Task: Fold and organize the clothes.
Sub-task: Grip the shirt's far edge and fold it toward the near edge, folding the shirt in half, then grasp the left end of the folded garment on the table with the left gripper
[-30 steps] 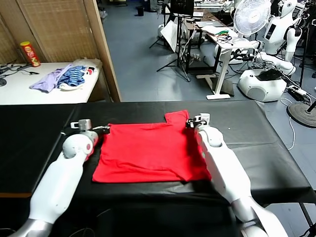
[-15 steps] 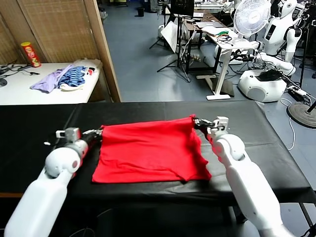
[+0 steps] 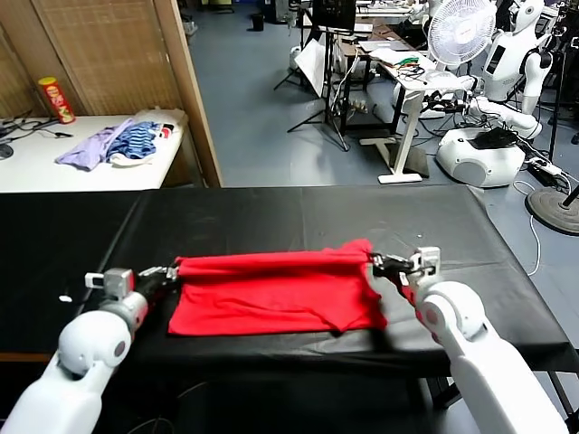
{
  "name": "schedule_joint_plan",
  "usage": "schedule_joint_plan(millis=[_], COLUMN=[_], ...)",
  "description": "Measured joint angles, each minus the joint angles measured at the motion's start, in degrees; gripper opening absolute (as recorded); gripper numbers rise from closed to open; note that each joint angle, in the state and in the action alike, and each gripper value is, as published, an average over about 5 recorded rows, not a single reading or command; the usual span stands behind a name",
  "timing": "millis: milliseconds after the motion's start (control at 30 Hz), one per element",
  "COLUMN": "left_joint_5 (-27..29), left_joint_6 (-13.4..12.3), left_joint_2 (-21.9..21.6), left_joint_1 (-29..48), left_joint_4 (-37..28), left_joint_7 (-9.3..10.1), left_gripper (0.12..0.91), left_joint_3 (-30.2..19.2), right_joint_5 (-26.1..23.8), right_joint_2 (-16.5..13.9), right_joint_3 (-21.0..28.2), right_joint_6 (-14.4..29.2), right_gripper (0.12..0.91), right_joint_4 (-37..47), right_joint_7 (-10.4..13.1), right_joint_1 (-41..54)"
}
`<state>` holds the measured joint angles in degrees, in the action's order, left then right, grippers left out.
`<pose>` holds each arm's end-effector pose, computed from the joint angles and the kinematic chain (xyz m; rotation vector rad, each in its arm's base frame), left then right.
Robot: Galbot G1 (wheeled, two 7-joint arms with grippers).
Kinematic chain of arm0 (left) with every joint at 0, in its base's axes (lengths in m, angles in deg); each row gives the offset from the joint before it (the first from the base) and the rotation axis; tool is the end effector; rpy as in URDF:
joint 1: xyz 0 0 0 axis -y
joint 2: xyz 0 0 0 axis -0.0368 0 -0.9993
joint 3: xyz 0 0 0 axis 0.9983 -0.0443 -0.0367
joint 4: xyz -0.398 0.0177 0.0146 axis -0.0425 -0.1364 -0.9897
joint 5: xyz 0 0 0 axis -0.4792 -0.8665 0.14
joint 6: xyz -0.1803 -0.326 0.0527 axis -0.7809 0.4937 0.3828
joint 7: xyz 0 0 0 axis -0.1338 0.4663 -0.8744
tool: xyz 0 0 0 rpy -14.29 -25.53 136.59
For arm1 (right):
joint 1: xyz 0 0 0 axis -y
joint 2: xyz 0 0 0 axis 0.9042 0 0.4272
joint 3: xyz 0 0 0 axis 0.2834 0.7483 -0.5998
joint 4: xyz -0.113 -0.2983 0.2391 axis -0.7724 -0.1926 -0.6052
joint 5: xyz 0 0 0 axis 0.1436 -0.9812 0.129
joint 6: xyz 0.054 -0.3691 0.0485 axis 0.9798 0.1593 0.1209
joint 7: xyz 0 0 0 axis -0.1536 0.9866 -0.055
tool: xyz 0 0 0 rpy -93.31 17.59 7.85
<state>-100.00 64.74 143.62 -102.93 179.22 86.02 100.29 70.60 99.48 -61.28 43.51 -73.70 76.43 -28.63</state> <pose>0.2785 0.1433 -0.2693 -0.1353 -2.6266 -0.0959 0.3231 -0.0727 -0.2688 0.3402 -2.5488 0.0280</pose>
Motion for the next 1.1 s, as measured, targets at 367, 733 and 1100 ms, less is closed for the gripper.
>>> schedule_joint_plan(millis=[367, 733, 1100], left_joint_5=[2.74, -3.39, -9.89], left_joint_6=[0.08, -0.33, 0.47], left_joint_2=[1.67, 2.06, 5.69], left_joint_1=[-7.33, -5.99, 4.87], left_joint_4=[3.35, 4.42, -5.90], left_joint_7=[-0.80, -0.06, 1.50], left_gripper=[0.231, 0.764, 0.791], left_joint_3=[1.73, 3.80, -0.13], right_joint_5=[-2.06, -10.83, -15.27], right_joint_2=[0.07, 4.84, 11.94], right_joint_3=[-2.96, -3.60, 1.47], right_joint_6=[0.01, 5.91, 8.24], right_gripper=[0.324, 0.791, 0.796], right_joint_4=[-4.79, -0.55, 12.58], right_joint_7=[-2.83, -2.88, -3.28], right_joint_1=[-5.87, -1.51, 6.81])
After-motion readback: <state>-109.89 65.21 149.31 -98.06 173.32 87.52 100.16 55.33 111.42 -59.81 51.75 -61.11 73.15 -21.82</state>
